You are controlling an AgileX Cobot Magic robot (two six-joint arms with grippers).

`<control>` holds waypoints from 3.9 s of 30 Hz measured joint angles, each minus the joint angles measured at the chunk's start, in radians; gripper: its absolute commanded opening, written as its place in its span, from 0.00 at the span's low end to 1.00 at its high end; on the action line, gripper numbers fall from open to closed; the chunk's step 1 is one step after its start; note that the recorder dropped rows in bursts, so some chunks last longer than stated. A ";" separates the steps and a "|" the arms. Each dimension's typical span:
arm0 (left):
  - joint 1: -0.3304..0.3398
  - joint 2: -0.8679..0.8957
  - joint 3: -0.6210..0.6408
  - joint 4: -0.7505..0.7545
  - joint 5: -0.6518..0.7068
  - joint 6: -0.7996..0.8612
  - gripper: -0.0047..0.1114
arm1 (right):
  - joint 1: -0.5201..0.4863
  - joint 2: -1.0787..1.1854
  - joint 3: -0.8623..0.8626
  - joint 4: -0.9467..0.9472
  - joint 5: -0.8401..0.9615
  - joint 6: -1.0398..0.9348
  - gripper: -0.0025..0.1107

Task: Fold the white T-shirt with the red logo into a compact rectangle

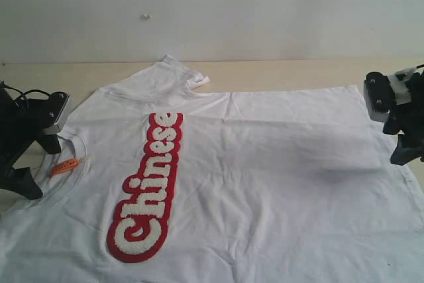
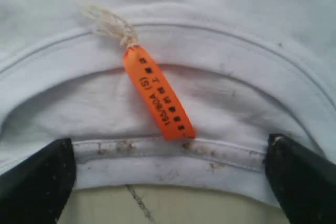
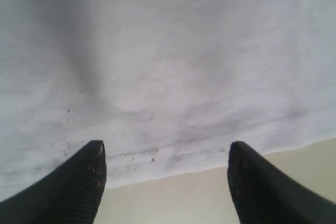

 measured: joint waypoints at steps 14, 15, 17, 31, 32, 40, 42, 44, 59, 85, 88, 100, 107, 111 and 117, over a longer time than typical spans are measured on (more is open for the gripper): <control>0.000 0.000 0.000 0.000 0.002 0.000 0.85 | 0.000 -0.003 0.000 0.076 0.007 -0.036 0.59; 0.000 0.000 0.000 0.000 0.002 0.000 0.85 | 0.000 -0.003 -0.004 0.070 0.005 -0.036 0.59; 0.000 0.000 0.000 0.000 0.002 0.000 0.85 | 0.000 -0.003 -0.011 0.065 0.003 -0.038 0.59; 0.000 0.000 0.000 -0.002 0.002 0.000 0.85 | 0.000 -0.003 -0.011 0.054 0.025 -0.036 0.59; 0.000 0.000 0.000 -0.002 0.002 0.000 0.85 | 0.000 -0.003 -0.011 0.054 0.025 -0.036 0.59; 0.000 0.000 0.000 -0.002 0.002 0.000 0.85 | 0.000 -0.003 -0.011 0.050 0.025 -0.036 0.59; 0.000 0.000 0.000 -0.002 0.002 0.000 0.85 | 0.000 -0.003 -0.011 0.050 0.025 -0.036 0.59; 0.000 0.000 0.000 -0.002 0.002 0.000 0.85 | 0.000 -0.003 -0.011 0.050 0.027 -0.040 0.59; 0.000 0.000 0.000 -0.002 0.002 0.000 0.85 | 0.000 0.039 -0.011 0.049 0.025 -0.066 0.64; 0.000 0.000 0.000 -0.002 0.002 0.000 0.85 | 0.002 0.039 -0.011 0.037 0.025 -0.068 0.95; 0.000 0.000 0.000 -0.002 0.002 0.000 0.85 | 0.002 0.039 -0.011 0.037 0.027 -0.068 0.95; 0.000 0.000 0.000 -0.002 0.002 0.000 0.85 | 0.004 0.039 -0.011 0.028 -0.002 -0.068 0.95; 0.000 0.000 0.000 -0.002 0.002 0.000 0.85 | 0.004 0.039 -0.011 -0.010 0.003 -0.051 0.95; 0.000 0.000 0.000 -0.002 0.002 0.000 0.85 | 0.011 0.039 -0.011 -0.096 0.005 -0.012 0.95; 0.000 0.000 0.000 -0.002 0.002 0.002 0.85 | 0.011 0.038 -0.011 -0.101 -0.053 -0.069 0.95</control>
